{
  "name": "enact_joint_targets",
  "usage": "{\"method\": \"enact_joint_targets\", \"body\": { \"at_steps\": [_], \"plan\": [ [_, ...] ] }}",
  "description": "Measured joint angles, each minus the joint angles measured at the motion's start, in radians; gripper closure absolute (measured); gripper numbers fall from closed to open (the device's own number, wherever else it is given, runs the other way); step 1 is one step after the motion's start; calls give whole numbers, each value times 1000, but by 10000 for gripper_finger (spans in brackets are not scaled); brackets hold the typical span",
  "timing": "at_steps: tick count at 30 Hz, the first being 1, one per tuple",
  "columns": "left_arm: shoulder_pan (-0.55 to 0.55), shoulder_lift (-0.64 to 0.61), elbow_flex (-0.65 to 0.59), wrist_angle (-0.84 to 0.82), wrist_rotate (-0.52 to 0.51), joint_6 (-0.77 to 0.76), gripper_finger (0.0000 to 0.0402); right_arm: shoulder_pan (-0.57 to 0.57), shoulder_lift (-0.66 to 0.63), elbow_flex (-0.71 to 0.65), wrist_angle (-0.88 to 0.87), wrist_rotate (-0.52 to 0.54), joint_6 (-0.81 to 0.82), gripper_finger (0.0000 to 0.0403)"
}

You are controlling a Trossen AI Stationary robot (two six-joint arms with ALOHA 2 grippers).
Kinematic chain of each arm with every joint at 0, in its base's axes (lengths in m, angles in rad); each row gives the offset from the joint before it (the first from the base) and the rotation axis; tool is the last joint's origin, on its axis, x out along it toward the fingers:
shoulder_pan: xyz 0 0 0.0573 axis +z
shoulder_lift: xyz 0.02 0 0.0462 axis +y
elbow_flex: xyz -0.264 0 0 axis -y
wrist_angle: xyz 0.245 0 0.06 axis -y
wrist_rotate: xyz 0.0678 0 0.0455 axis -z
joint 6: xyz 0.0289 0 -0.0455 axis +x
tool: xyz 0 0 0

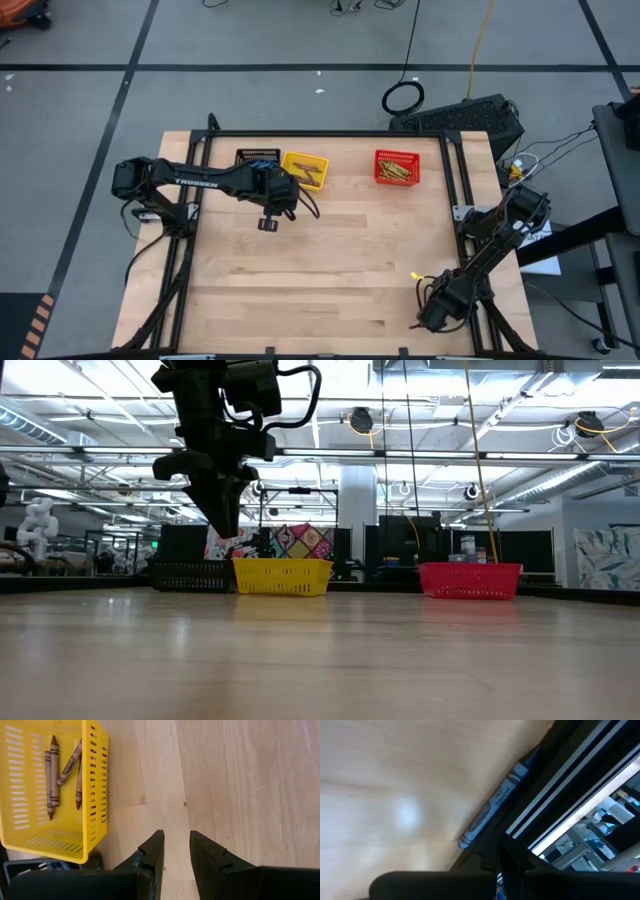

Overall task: Sort crayons
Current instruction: Put the blue crayon into the black bin

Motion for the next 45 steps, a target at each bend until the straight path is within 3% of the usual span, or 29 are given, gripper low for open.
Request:
{"method": "enact_joint_targets", "body": {
  "at_steps": [12,18,29,45],
  "plan": [
    [0,0,0,-1,0,1,317,-10,-1,27,26,9,31,403],
    [0,0,0,2,0,1,317,-13,3,53,106,62,88,403],
    [0,0,0,0,5,1,317,5,2,54,41,69,118,403],
    [0,0,0,0,6,2,317,6,5,50,24,11,78,403]
  ]
}}
